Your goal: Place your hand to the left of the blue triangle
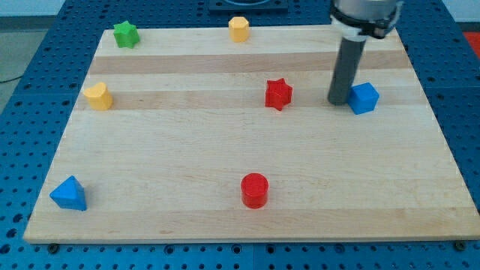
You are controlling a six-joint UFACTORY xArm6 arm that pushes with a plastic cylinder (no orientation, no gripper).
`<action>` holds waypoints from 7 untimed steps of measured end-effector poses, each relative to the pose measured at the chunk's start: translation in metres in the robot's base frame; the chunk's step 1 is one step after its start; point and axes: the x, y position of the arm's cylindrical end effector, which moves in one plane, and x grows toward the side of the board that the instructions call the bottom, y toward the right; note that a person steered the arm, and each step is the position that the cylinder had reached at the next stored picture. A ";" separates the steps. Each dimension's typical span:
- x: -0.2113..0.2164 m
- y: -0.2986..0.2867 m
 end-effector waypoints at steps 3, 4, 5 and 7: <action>0.005 -0.043; 0.056 -0.058; 0.078 -0.130; 0.069 -0.302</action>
